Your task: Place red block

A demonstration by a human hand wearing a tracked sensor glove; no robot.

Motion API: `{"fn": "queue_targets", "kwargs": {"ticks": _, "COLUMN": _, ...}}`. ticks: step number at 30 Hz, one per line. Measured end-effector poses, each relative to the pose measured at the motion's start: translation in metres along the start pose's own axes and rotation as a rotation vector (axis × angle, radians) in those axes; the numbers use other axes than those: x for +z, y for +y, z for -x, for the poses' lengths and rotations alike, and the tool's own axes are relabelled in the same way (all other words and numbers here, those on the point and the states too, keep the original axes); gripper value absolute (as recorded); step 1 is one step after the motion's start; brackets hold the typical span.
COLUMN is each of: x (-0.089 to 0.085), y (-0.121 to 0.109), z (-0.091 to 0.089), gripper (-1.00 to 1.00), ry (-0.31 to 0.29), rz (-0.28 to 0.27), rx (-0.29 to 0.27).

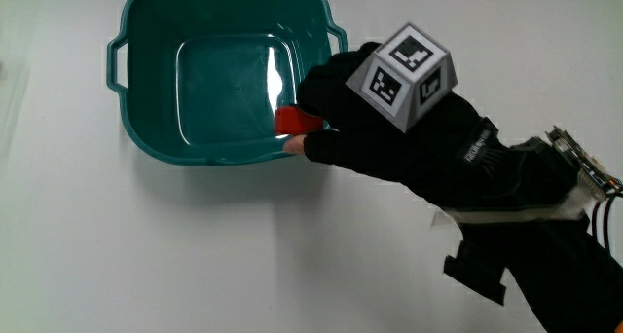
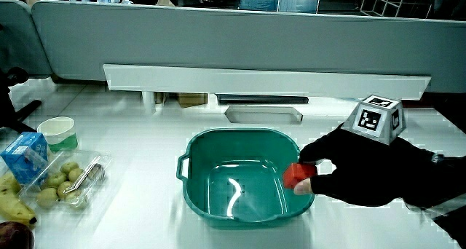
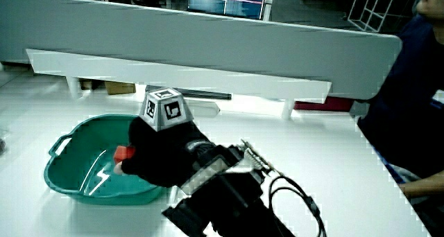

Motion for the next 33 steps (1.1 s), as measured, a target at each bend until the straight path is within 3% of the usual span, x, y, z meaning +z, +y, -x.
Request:
{"fn": "queue_targets", "kwargs": {"ticks": 3, "x": -0.003, "y": 0.008, "z": -0.001, "gripper": 0.0, "ry": 0.029, "rz": 0.03, "rx": 0.005}}
{"fn": "queue_targets", "kwargs": {"ticks": 4, "x": -0.003, "y": 0.01, "z": -0.001, "gripper": 0.0, "ry": 0.038, "rz": 0.009, "rx": -0.015}}
{"fn": "queue_targets", "kwargs": {"ticks": 7, "x": -0.016, "y": 0.022, "z": -0.003, "gripper": 0.0, "ry": 0.057, "rz": 0.048, "rx": -0.014}}
{"fn": "queue_targets", "kwargs": {"ticks": 10, "x": -0.021, "y": 0.033, "z": 0.0, "gripper": 0.0, "ry": 0.028, "rz": 0.027, "rx": -0.043}}
{"fn": "queue_targets", "kwargs": {"ticks": 11, "x": -0.022, "y": 0.037, "z": 0.001, "gripper": 0.0, "ry": 0.053, "rz": 0.064, "rx": -0.009}}
{"fn": "queue_targets", "kwargs": {"ticks": 14, "x": -0.028, "y": 0.048, "z": -0.003, "gripper": 0.0, "ry": 0.049, "rz": 0.07, "rx": -0.034}}
{"fn": "queue_targets", "kwargs": {"ticks": 17, "x": -0.038, "y": 0.062, "z": -0.008, "gripper": 0.0, "ry": 0.09, "rz": 0.1, "rx": -0.055}}
{"fn": "queue_targets", "kwargs": {"ticks": 21, "x": -0.049, "y": 0.077, "z": -0.008, "gripper": 0.0, "ry": 0.145, "rz": 0.159, "rx": -0.032}}
{"fn": "queue_targets", "kwargs": {"ticks": 27, "x": -0.072, "y": 0.095, "z": -0.008, "gripper": 0.0, "ry": 0.128, "rz": 0.21, "rx": -0.064}}
{"fn": "queue_targets", "kwargs": {"ticks": 33, "x": -0.093, "y": 0.11, "z": -0.009, "gripper": 0.0, "ry": 0.152, "rz": 0.271, "rx": -0.084}}
